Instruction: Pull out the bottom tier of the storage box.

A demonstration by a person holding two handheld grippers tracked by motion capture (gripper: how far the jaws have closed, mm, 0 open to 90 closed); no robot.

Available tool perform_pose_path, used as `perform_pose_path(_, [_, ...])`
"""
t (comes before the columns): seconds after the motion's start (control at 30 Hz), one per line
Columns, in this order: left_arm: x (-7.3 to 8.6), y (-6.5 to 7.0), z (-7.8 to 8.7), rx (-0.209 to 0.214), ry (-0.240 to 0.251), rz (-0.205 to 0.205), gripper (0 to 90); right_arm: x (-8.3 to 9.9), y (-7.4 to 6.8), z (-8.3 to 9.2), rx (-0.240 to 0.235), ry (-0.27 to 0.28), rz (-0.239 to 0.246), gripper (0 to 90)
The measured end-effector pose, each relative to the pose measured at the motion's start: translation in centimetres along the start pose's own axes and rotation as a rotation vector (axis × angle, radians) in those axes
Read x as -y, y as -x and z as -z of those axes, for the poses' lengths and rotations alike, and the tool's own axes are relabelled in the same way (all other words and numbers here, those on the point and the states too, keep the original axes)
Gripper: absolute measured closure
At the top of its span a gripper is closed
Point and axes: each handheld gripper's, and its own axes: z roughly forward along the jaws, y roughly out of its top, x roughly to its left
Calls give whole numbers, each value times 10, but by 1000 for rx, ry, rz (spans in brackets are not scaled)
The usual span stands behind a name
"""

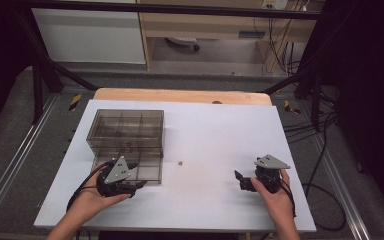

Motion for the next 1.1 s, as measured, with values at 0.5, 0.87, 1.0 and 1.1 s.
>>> perform_pose_path(0.5, [21, -4, 54, -210, 181, 224, 140, -1, 0, -1, -19, -17, 2, 49])
perform_pose_path(0.87, [52, -33, 70, -384, 210, 396, 121, 0, -2, -6, 18, -32, -15, 38])
perform_pose_path(1.0, [59, -43, 71, -431, 207, 437, 114, -2, -1, -8, 31, -41, -28, 39])
perform_pose_path(1.1, [62, -45, 71, -456, 195, 440, 107, -4, -2, -8, 36, -49, -19, 43])
